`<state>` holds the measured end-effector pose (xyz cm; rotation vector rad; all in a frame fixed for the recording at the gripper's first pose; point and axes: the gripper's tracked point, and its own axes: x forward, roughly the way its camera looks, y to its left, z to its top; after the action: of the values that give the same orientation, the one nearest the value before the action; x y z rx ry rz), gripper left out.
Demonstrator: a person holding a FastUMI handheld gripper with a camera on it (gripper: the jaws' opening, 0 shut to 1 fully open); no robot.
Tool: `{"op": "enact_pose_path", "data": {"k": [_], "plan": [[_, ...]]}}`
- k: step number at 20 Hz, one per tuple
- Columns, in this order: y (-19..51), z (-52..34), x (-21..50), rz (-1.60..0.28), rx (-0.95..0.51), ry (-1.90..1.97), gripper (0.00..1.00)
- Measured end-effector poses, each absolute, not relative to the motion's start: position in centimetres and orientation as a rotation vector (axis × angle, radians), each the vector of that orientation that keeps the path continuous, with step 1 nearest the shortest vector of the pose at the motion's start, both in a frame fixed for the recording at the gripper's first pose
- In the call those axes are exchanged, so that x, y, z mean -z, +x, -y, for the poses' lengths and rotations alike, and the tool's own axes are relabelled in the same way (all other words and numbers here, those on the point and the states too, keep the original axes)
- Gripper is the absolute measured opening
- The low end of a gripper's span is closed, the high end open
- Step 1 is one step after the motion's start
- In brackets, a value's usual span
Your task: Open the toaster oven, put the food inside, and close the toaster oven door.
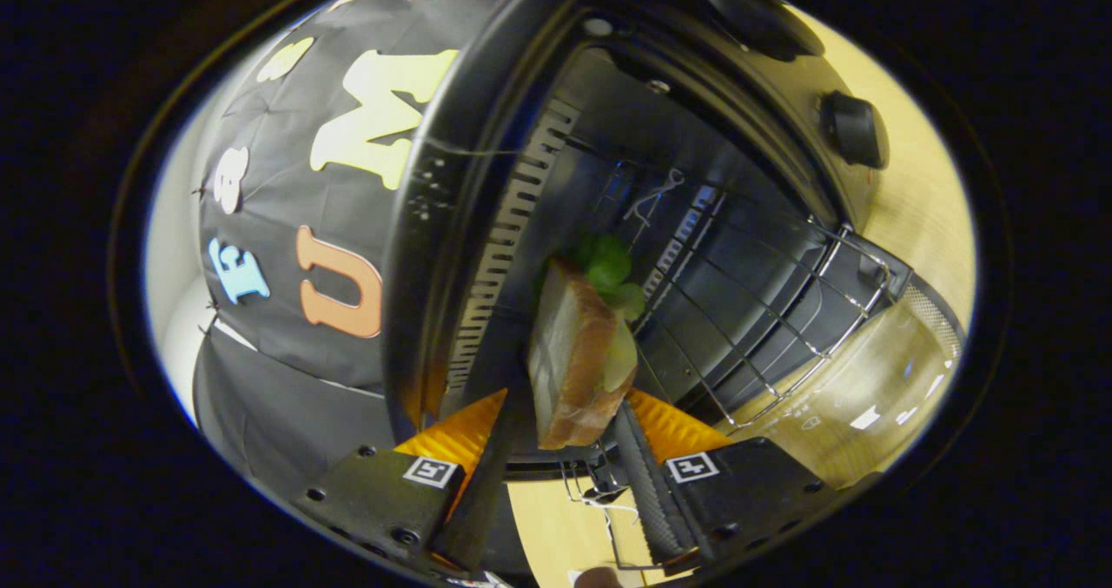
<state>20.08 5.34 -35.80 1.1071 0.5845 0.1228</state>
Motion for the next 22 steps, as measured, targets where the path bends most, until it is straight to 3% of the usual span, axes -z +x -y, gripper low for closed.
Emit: {"op": "enact_pose_path", "data": {"k": [10, 18, 22], "plan": [[16.3, -6.2, 37.2, -0.867, -0.043, 1.031, 0.77], [12.8, -6.5, 34.9, -0.892, -0.064, 0.770, 0.78], [8.4, -5.7, 34.0, -0.906, -0.093, 0.496, 0.85]]}}
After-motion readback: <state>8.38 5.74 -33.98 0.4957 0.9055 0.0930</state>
